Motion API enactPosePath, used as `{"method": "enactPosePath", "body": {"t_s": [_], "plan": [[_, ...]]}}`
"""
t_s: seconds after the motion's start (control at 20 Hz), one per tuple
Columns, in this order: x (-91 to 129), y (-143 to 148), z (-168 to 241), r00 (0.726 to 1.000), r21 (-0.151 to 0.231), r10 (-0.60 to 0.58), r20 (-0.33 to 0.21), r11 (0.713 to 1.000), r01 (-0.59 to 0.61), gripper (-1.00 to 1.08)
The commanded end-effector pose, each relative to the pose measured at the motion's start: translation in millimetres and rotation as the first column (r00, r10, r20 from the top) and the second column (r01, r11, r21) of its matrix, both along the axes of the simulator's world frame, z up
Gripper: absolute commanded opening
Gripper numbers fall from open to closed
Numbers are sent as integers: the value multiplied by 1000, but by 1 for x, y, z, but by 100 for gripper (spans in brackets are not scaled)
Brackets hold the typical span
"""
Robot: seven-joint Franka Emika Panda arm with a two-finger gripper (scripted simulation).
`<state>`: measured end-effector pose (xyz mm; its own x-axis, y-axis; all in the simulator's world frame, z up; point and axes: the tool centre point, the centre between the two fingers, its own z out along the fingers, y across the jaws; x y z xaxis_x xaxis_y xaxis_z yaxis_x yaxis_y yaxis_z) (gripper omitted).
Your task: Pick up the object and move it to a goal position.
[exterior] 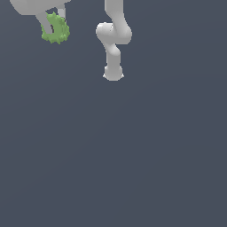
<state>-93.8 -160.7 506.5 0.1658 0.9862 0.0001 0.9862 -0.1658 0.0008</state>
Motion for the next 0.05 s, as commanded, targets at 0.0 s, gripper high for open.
{"method": "enactPosePath", "body": {"t_s": [0.0], "plan": [[0, -1, 2, 1000, 0, 0, -1, 1000, 0, -100]]}}
